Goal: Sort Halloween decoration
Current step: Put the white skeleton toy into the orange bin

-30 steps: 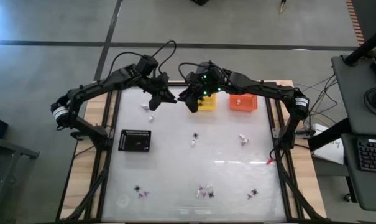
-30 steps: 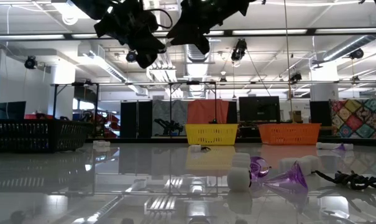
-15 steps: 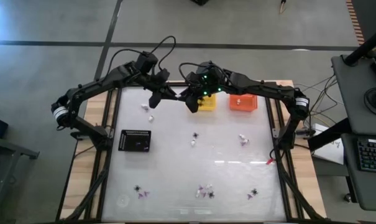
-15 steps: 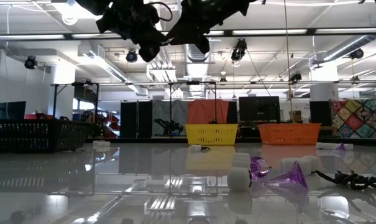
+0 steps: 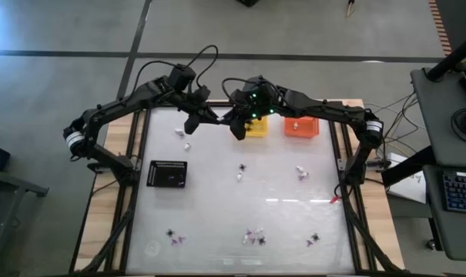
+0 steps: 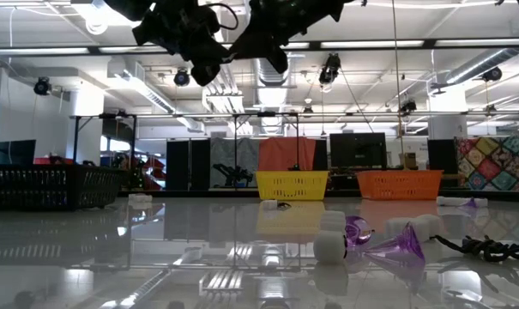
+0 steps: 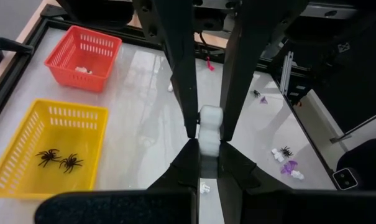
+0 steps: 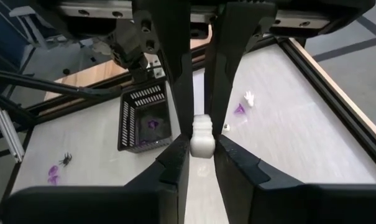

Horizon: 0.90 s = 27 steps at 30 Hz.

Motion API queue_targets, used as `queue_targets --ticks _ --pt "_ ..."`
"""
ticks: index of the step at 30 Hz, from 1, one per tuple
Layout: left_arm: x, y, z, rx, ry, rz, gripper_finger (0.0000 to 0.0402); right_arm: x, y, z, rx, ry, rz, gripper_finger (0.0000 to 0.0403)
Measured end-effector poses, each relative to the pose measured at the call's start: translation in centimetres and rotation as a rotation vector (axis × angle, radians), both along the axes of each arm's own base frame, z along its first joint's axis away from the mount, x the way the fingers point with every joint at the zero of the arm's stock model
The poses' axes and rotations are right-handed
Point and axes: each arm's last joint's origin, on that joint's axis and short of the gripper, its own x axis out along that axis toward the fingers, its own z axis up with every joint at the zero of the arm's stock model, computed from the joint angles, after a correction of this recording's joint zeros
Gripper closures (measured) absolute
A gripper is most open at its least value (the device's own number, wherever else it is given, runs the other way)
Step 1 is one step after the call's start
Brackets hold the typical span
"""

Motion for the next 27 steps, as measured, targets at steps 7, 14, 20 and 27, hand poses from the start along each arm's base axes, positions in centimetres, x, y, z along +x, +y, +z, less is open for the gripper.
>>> queue_targets --ticks 7,14,20,27 --pt "-0.03 -0.03 -0.04 -0.004 0.004 -0.001 0.0398 0.05 -0.02 0.13 0.020 -0.011 -0.013 0.0385" --pt "-0.03 -0.03 -0.09 -0.010 0.007 0.001 0.0398 0.01 -0.01 0.01 0.023 0.000 -0.013 0.0389" --pt "-0.02 -0.04 -0.08 -0.027 0.013 0.011 0.0379 -0.03 -0.02 -0.05 0.020 0.008 -0.015 0.0390" --pt "-0.01 0.04 -0.09 -0.014 0.018 0.027 0.0331 -0.34 -0.10 -0.62 -0.003 0.076 -0.045 0.0391"
